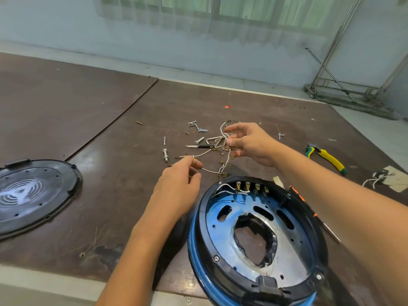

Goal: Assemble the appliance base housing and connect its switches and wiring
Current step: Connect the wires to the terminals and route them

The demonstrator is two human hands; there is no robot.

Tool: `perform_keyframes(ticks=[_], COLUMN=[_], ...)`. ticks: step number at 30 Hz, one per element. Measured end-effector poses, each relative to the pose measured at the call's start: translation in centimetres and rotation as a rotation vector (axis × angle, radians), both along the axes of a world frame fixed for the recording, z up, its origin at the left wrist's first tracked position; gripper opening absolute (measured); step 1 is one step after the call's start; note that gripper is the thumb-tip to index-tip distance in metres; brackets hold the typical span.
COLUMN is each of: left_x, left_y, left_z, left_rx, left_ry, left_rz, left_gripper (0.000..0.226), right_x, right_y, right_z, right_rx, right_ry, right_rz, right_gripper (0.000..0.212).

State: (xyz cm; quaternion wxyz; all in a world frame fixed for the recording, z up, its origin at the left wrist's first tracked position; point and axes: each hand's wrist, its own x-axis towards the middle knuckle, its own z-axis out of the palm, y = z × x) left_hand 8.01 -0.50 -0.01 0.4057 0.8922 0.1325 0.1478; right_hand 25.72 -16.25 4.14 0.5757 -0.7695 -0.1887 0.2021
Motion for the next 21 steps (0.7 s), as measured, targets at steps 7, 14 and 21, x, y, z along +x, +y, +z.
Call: perform_keyframes(ticks=[7,14,21], left_x=[0.2,0.2,0.2], left_y=[-1.1,-2.9,-3.9], left_z=[0.5,1.3,2.1], left_rx=[-0.076,-0.273,-0.665], left_ry=[-0.037,-0.062,-0.154], left_rz=[-0.059,-0.130,-0.169], left_gripper=[0.029,0.036,0.023], right_x=[-1.3,-3.7,-4.8], right_y=[-0.9,-1.5,-1.4], right_z=[1.2,1.7,1.1], right_rx=[0.201,0.253,0.289], right_ry=[0.124,0.121,0.122], right_rz=[-0.047,0.039,0.077], right_gripper=[0.047,0.039,0.038])
